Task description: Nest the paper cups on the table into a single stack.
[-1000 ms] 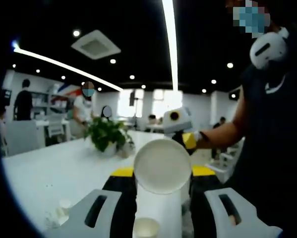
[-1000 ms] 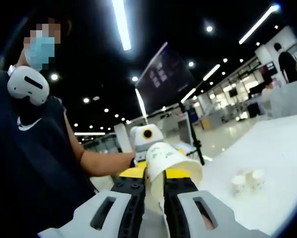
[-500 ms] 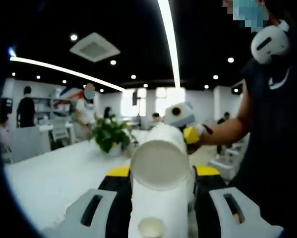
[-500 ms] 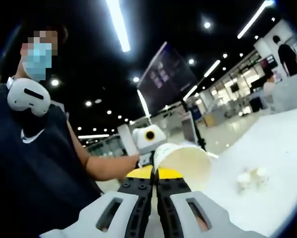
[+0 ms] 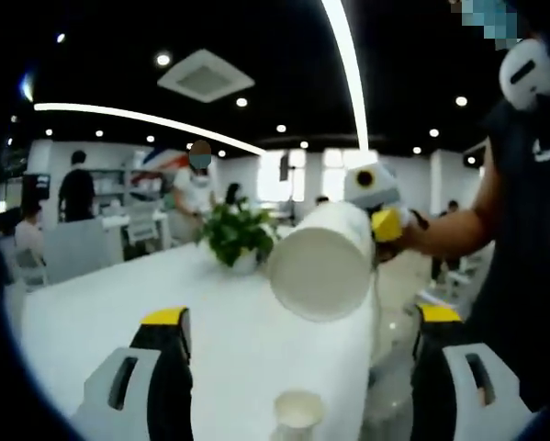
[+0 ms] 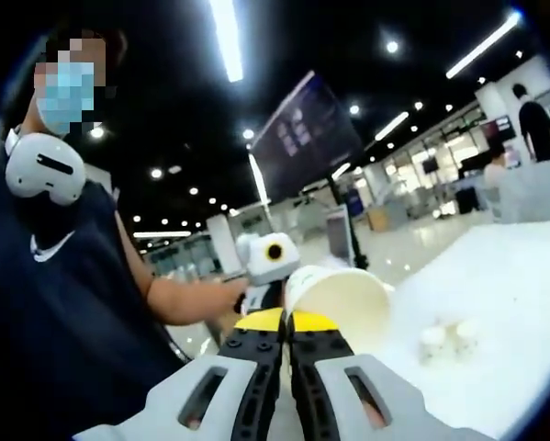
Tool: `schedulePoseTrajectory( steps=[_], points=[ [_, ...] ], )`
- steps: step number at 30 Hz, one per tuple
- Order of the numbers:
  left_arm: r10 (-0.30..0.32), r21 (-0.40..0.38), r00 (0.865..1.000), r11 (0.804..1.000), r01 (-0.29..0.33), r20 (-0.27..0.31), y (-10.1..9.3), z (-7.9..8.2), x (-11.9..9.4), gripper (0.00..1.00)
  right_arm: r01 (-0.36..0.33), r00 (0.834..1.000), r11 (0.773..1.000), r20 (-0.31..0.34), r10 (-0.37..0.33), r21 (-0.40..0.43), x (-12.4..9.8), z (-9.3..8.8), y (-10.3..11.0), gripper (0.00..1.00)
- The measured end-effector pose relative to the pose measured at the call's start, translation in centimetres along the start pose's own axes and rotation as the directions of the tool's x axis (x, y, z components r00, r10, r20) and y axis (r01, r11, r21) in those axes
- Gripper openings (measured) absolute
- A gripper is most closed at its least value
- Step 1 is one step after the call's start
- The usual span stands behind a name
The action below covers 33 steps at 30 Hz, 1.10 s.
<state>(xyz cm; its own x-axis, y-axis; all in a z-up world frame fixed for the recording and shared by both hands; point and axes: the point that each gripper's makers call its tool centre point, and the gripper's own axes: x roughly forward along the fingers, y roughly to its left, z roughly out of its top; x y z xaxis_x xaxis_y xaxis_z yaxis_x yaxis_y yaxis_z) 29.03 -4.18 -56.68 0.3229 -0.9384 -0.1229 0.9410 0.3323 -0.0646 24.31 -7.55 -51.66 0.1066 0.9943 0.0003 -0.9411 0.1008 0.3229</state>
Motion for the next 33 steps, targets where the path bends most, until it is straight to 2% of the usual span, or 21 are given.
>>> schedulePoseTrajectory(
  steps=[3,10,13,18,21,22,25,27,28,29,30,33],
  points=[
    [0.026,-0.017,1.000,1.000,-0.026,-0.014,0.3,-0.6,-0.4,0.99,0.011,0.999,0.999,-0.049,-0.013,-0.037,0.0,-0.2,-0.1,0.00],
    [0.143,-0.022,0.989,0.989,-0.143,-0.028,1.4,-2.7,-1.9,0.99,0.045,0.990,0.995,-0.130,-0.057,-0.095,-0.4,0.1,-0.6,0.00],
    [0.217,-0.001,0.975,0.976,-0.217,-0.038,2.3,-3.8,-3.1,0.99,0.058,0.982,0.990,-0.173,-0.080,-0.126,-0.5,0.4,-0.7,0.00],
    [0.261,-0.015,0.964,0.965,-0.262,-0.043,2.2,-5.5,-4.3,0.99,0.060,0.960,0.980,-0.258,-0.109,-0.191,-0.6,0.6,-0.6,0.00],
    [0.301,-0.001,0.952,0.953,-0.302,-0.059,2.4,-6.6,-4.8,0.99,0.066,0.935,0.970,-0.325,-0.142,-0.236,-0.8,0.5,-0.8,0.00],
    [0.313,0.005,0.948,0.950,-0.314,-0.062,2.4,-7.1,-4.9,0.99,0.084,0.919,0.959,-0.350,-0.179,-0.270,-1.0,0.4,-1.3,0.00],
    [0.375,0.015,0.922,0.927,-0.376,-0.100,2.9,-9.7,-5.7,0.99,0.100,0.886,0.951,-0.409,-0.219,-0.293,-1.2,0.2,-1.6,0.00],
    [0.397,0.023,0.914,0.918,-0.396,-0.089,2.9,-10.1,-5.9,0.99,0.101,0.876,0.948,-0.424,-0.229,-0.301,-1.2,0.4,-1.7,0.00],
    [0.406,0.022,0.910,0.914,-0.405,-0.084,2.9,-10.3,-6.1,0.99,0.110,0.863,0.944,-0.441,-0.246,-0.312,-1.3,0.4,-1.9,0.00],
    [0.412,0.019,0.907,0.911,-0.412,-0.083,2.9,-10.5,-6.2,0.99,0.111,0.856,0.941,-0.450,-0.253,-0.318,-1.3,0.4,-2.0,0.00],
    [0.417,0.010,0.905,0.908,-0.418,-0.080,2.8,-10.6,-6.3,0.99,0.110,0.844,0.938,-0.468,-0.262,-0.328,-1.4,0.5,-2.1,0.00],
    [0.426,-0.043,0.900,0.902,-0.431,-0.089,2.7,-11.4,-6.5,0.99,0.109,0.822,0.933,-0.496,-0.278,-0.343,-1.4,0.8,-2.3,0.00]
  ],
)
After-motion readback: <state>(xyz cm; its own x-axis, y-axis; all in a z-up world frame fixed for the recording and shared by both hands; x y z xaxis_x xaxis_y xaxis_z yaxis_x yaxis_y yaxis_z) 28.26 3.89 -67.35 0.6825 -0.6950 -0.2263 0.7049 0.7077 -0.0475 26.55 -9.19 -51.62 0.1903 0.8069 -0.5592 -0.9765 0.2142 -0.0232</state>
